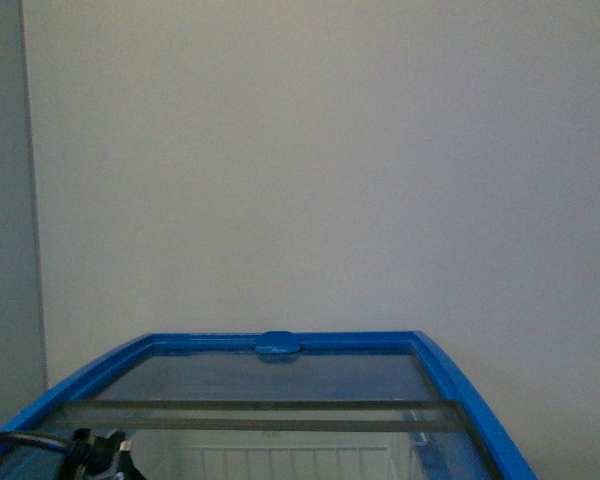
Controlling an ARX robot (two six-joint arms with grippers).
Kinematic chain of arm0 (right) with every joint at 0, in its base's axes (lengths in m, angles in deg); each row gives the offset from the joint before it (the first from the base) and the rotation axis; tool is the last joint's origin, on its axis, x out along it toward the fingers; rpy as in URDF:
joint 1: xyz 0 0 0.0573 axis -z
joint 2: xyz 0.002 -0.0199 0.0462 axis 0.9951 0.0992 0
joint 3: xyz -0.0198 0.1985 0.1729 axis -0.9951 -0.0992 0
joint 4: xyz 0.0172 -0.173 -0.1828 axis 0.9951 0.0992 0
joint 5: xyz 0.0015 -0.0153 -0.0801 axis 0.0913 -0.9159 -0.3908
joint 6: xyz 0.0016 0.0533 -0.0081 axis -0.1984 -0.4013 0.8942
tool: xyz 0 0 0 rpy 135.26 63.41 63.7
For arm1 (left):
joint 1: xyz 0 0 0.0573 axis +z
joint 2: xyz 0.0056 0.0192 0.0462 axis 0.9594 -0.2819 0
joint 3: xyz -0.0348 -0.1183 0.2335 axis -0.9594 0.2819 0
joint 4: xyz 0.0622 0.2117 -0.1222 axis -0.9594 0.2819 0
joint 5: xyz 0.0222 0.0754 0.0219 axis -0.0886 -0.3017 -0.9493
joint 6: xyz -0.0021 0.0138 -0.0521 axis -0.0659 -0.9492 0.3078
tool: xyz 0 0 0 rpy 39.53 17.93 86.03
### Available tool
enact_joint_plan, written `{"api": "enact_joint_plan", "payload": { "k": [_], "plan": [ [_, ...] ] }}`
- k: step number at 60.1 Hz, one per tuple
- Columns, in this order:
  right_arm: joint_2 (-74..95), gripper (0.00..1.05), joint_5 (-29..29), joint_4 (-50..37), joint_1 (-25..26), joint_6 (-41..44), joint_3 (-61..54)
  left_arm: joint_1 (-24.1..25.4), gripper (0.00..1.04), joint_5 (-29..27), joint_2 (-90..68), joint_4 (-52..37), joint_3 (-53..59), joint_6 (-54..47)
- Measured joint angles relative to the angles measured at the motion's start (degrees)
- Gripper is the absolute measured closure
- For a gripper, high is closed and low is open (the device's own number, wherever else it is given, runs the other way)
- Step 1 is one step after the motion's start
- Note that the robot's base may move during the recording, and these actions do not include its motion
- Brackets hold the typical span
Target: Put drink in fridge
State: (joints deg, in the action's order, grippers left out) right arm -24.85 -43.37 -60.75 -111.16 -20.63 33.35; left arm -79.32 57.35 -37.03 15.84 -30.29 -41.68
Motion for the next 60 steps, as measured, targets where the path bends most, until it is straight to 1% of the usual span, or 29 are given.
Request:
{"api": "enact_joint_plan", "payload": {
  "k": [4,10,11,18,26,29,35,40,44,47,48,50,53,60],
  "plan": [
    [0.0,0.68,0.1,0.0,0.0,0.0,0.0,-0.8,0.08,-1.0,-2.1,-0.1,-3.5,1.1],
    [0.0,0.68,0.0,0.0,0.0,0.0,0.0,-1.8,0.08,-5.4,-5.6,-3.8,-9.7,3.3],
    [0.0,0.68,0.0,0.0,0.0,0.0,0.0,-2.0,0.08,-6.9,-6.4,-5.3,-11.0,3.9],
    [0.0,0.68,0.1,0.0,0.0,0.0,0.0,-2.6,0.08,-12.1,-9.9,-10.6,-17.0,7.0],
    [0.0,0.68,0.0,0.0,0.0,0.0,0.0,-3.2,0.08,-21.2,-13.7,-17.9,-26.1,12.2],
    [0.0,0.68,0.1,0.0,0.0,0.0,0.0,-3.3,0.08,-22.7,-14.1,-19.3,-27.4,13.5],
    [0.0,0.68,0.0,0.0,0.0,0.0,0.0,-3.6,0.08,-28.5,-13.8,-23.0,-28.6,22.6],
    [0.0,0.68,0.1,0.0,0.0,0.0,0.0,-3.7,0.08,-33.7,-11.7,-23.3,-26.4,32.2],
    [0.0,0.68,0.1,0.0,0.0,0.0,0.0,-3.6,0.08,-36.1,-9.1,-22.8,-23.5,38.6],
    [0.0,0.68,0.0,0.0,0.0,0.0,0.0,-3.0,0.08,-37.7,-4.2,-21.2,-18.6,47.4],
    [0.0,0.68,0.0,0.0,0.0,0.0,0.0,-2.9,0.08,-37.8,-3.3,-20.9,-17.6,48.2],
    [0.0,0.68,0.0,0.0,0.0,0.0,0.0,-2.4,0.08,-38.2,-0.1,-20.2,-14.6,53.6],
    [0.0,0.68,0.0,0.0,0.0,0.0,0.0,-1.9,0.08,-38.3,3.3,-19.5,-11.5,57.2],
    [0.0,0.68,0.1,0.0,0.0,0.0,0.0,2.4,0.08,-35.6,22.5,-15.6,5.1,76.3]
  ]
}}
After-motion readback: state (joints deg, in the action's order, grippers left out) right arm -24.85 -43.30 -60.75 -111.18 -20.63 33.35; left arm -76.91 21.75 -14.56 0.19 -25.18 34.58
